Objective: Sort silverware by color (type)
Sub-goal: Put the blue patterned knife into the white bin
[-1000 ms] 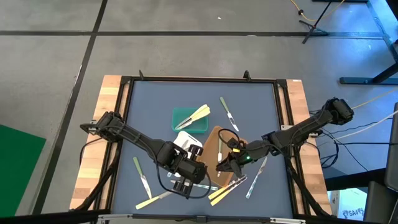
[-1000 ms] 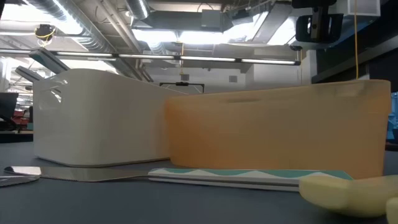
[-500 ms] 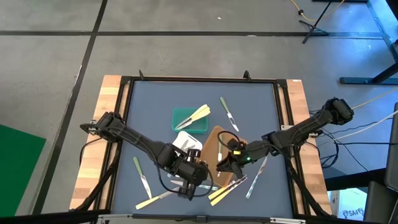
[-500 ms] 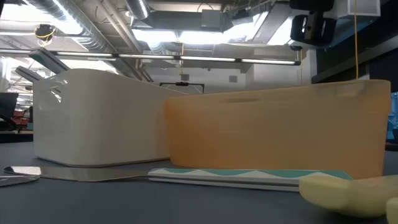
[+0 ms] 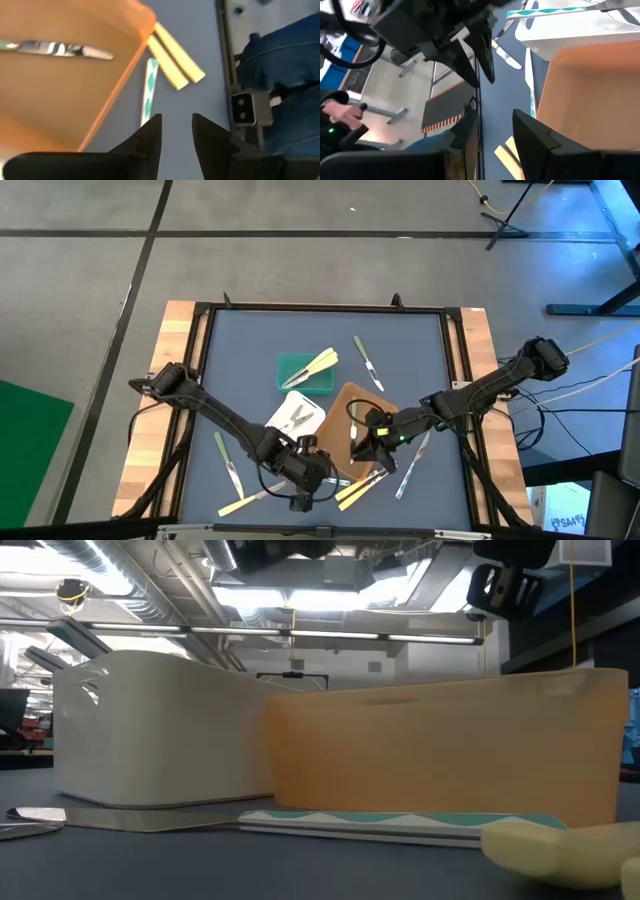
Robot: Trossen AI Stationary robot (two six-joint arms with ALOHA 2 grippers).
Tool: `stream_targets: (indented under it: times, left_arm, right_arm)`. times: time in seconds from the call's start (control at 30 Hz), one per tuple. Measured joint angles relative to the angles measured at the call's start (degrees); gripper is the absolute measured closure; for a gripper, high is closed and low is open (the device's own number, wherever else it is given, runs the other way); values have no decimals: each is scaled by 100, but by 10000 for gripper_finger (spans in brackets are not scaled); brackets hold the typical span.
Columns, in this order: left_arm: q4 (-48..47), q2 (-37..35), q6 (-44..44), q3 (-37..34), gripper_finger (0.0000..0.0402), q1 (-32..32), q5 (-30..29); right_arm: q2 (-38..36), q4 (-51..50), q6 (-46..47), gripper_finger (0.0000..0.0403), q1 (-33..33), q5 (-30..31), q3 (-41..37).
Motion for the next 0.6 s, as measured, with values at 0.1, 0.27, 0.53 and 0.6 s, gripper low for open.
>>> stream_targets:
  times: [0.1,0.27,0.53,0.6]
  left_arm:
    - [544,2,4,-350,300,-44,0]
    - [955,2,5,-759,300,-54,-225]
    - [1541,4,9,-1258,300,-50,-369]
    - [1613,4,10,-1307,300,-55,-369]
  right_arm:
    - [0,-2,-27,292,0,-119,0]
    - [0,-2,-192,292,0,-159,0]
    - [0,2,-202,292,0,-158,0]
    - [0,-2,-205,292,2,-138,0]
